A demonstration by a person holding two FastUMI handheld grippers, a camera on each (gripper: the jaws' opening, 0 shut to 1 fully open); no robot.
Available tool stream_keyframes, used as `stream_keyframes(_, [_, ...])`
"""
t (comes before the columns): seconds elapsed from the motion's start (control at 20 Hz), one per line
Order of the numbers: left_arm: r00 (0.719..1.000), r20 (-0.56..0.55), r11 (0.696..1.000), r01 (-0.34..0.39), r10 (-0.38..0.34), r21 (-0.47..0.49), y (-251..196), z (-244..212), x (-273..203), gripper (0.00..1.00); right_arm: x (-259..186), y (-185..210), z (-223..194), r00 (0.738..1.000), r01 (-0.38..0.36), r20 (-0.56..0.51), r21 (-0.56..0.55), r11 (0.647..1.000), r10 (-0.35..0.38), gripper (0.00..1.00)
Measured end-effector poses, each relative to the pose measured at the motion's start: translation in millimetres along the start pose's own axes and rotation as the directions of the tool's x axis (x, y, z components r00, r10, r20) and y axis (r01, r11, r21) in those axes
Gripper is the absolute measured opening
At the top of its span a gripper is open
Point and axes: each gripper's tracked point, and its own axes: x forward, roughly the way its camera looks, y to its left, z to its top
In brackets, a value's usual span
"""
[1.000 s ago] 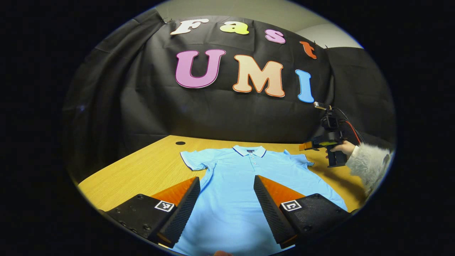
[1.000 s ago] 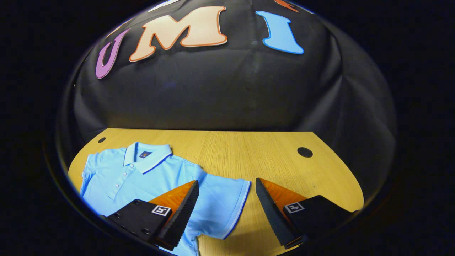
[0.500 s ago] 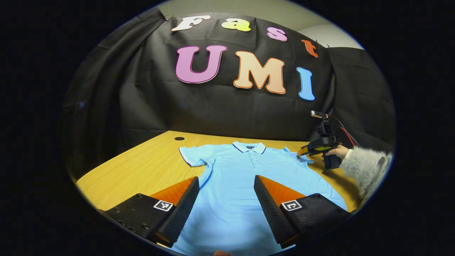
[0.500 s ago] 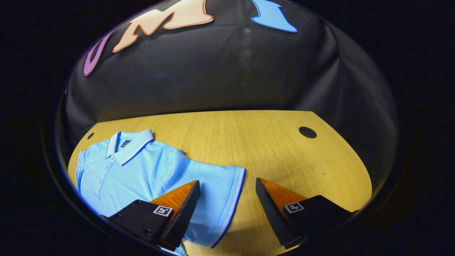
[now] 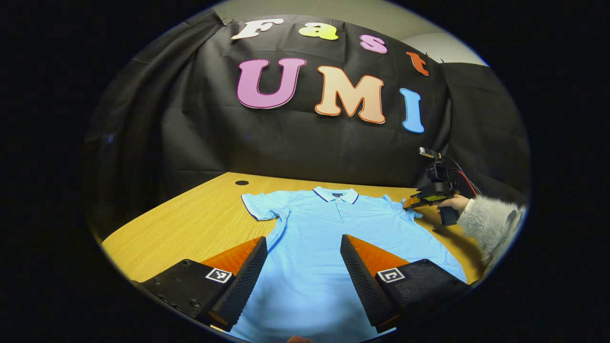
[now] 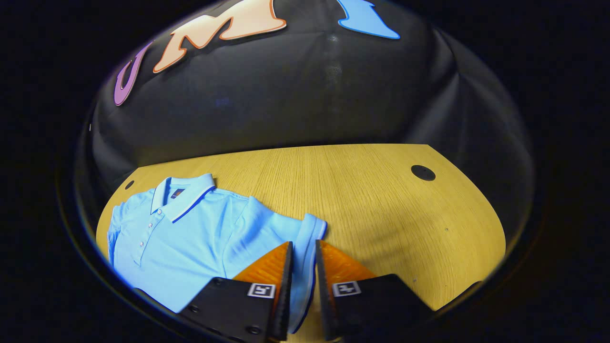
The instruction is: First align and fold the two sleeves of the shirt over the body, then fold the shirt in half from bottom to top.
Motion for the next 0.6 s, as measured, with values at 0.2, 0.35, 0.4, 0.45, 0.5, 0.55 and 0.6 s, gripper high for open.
stream_keyframes(0.2, [1.000, -0.004, 1.000, 0.003, -0.003, -0.001, -1, -2, 1, 0.94, -1, -1, 1, 1.000, 0.018, 0.005, -0.029, 0.999, -0.018, 0.02])
stream_keyframes(0.35, [1.000, -0.006, 1.000, 0.001, -0.001, -0.002, -1, -3, 3, 0.95, -3, -2, 1, 1.000, 0.031, 0.008, -0.044, 0.999, -0.030, 0.02])
stream_keyframes(0.4, [1.000, -0.006, 1.000, 0.001, -0.001, -0.002, -1, -2, 3, 0.94, -4, -2, 3, 0.999, 0.040, 0.013, -0.047, 0.998, -0.039, 0.02])
stream_keyframes(0.45, [1.000, -0.007, 1.000, 0.001, -0.001, -0.002, -1, -3, 2, 0.95, -7, -2, 9, 0.999, 0.041, 0.029, -0.047, 0.998, -0.039, 0.03])
stream_keyframes(0.5, [1.000, -0.008, 1.000, 0.001, -0.001, -0.002, -1, -2, 2, 0.95, -10, 0, 15, 0.998, 0.041, 0.046, -0.042, 0.998, -0.039, 0.02])
stream_keyframes(0.55, [1.000, -0.008, 1.000, 0.003, -0.003, -0.001, -1, -3, 3, 0.95, -14, 4, 23, 0.997, 0.031, 0.066, -0.032, 0.999, -0.029, 0.02])
stream_keyframes(0.6, [1.000, -0.006, 1.000, 0.004, -0.004, 0.000, -1, -2, 2, 0.94, -19, 9, 30, 0.996, 0.020, 0.084, -0.019, 1.000, -0.018, 0.02])
